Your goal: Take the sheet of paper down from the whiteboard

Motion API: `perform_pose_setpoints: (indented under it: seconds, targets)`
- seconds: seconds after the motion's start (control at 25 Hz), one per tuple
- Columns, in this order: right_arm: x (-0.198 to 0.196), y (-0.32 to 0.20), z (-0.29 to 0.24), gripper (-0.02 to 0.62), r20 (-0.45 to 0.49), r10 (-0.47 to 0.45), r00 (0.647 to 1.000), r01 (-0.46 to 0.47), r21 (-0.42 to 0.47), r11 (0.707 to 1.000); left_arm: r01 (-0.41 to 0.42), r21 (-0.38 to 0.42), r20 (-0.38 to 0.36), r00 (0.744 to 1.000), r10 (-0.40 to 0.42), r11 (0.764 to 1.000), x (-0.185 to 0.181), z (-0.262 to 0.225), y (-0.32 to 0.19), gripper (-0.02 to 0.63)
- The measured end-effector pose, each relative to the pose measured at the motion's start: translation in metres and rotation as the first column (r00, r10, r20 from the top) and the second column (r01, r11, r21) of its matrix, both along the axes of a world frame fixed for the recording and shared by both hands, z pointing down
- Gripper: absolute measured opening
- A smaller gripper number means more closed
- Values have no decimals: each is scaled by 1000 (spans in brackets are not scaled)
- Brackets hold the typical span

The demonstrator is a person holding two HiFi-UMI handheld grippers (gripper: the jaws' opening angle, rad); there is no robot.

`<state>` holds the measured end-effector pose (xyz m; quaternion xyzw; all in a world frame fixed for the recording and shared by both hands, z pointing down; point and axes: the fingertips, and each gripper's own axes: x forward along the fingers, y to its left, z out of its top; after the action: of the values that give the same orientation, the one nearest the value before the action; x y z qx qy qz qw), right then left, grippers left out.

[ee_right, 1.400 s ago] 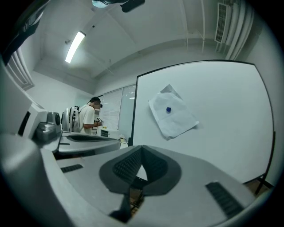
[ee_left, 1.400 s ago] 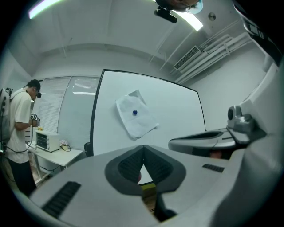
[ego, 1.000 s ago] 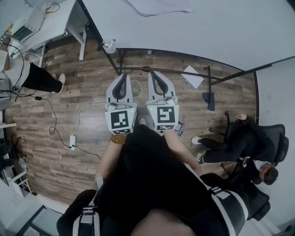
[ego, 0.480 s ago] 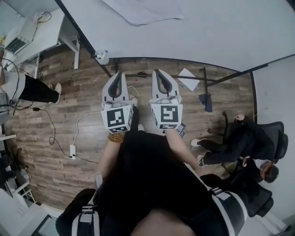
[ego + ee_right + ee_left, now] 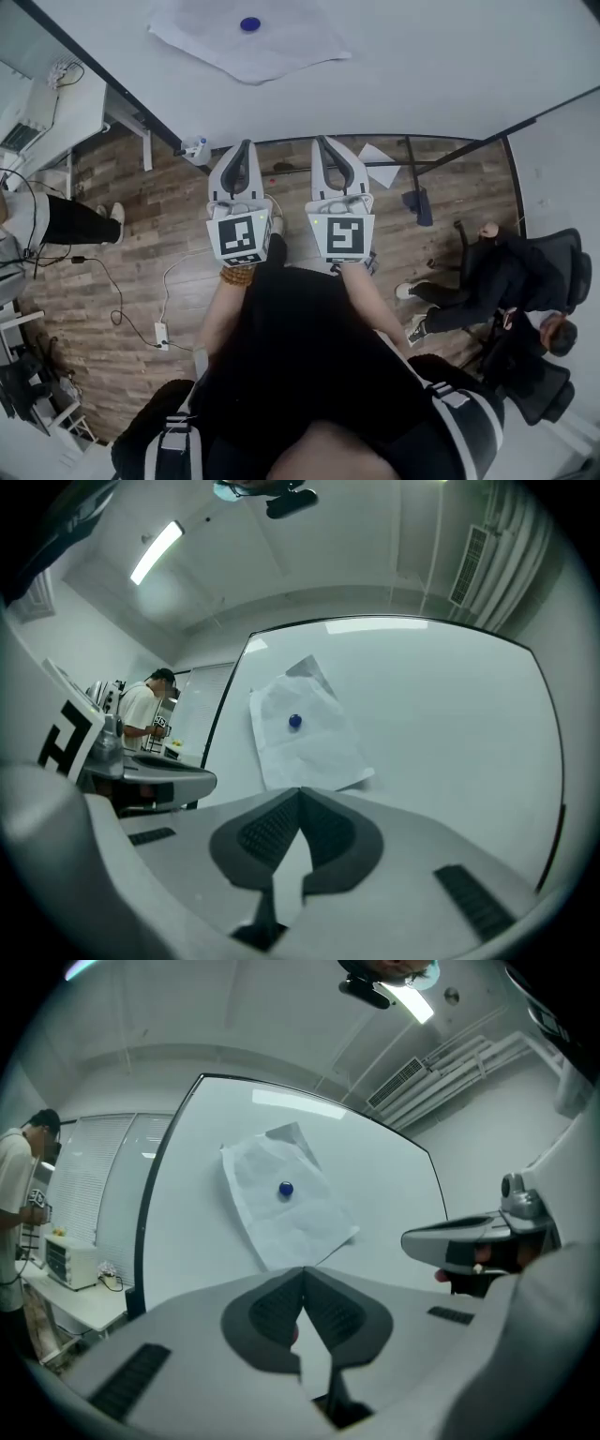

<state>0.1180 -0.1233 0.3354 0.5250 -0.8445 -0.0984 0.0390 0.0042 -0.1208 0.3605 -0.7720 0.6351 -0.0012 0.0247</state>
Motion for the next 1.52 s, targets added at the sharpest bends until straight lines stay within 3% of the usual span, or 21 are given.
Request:
perform_pose_setpoints:
  seconds: [0.2,0.48,0.84,1.12,1.32,1.52]
  targets:
    - [2,-14,-12,-2,29,-11,1000,11,-8,1000,-12,12,5,1000,12,1000,3,-3,-18,12]
    - [-17,-38,-45,-2,-29,-58,998,60,83,995,21,49,38,999,-23,999,-18,-8,-43,12]
    - [-48,-59,-59,-2,-97,-82,992,97,162,982,50,54,-9,999,-50,997,-54,-13,-81,12]
    - [-70,-78,-73,0,-100,-67,993,84,184,979,2,78,-46,999,1,997,-70,-33,-96,12]
    - [-84,-89,-80,22,-172,-36,984,72,208,975,-4,95,-124,992,16,995,-90,-51,-100,12]
    - [-89,-96,-84,40,-188,10,982,39,254,966,-112,90,-76,990,119,990,-89,-43,-107,12]
